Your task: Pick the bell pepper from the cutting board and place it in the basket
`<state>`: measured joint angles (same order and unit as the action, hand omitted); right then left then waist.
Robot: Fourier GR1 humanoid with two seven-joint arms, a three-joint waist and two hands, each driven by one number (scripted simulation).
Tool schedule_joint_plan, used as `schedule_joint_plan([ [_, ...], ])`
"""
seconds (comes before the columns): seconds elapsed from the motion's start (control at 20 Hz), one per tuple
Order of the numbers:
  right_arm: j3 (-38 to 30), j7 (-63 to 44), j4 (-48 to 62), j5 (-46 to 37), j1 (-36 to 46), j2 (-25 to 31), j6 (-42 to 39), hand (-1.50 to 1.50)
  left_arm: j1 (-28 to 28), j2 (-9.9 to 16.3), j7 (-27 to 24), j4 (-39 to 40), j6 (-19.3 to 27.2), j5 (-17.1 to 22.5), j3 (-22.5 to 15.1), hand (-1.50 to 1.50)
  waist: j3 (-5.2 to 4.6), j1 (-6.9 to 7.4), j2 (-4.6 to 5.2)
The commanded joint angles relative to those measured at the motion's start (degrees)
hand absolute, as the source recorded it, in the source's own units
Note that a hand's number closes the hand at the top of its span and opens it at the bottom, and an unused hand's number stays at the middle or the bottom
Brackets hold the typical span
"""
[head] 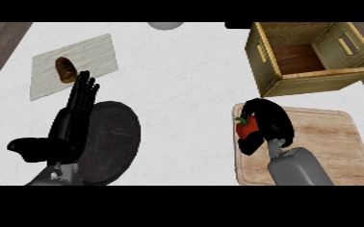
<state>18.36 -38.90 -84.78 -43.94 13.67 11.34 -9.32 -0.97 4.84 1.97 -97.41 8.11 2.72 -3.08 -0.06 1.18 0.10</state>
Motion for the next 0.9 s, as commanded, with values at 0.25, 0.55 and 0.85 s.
schedule_joint_plan([
  [0.25, 14.09, 15.82, 1.08, -10.2, 6.46, -1.6, 6.2, 1.5, 1.52, -2.44, 1.06, -2.64, 2.29, -2.54, -3.06, 0.0, 0.12, -0.44, -0.13],
  [0.55, 12.99, 12.61, -16.62, -4.74, 0.8, -7.82, 8.87, 1.5, 0.43, -0.39, -0.68, 0.7, 1.22, -1.08, 1.02, 0.0, 0.09, -1.8, -0.26],
  [0.85, 9.37, 2.68, -40.6, 0.24, 1.46, -7.45, -1.1, 1.5, 3.79, -1.61, -1.34, -0.91, 0.79, -1.53, -1.09, 0.0, 0.04, -2.04, -0.54],
])
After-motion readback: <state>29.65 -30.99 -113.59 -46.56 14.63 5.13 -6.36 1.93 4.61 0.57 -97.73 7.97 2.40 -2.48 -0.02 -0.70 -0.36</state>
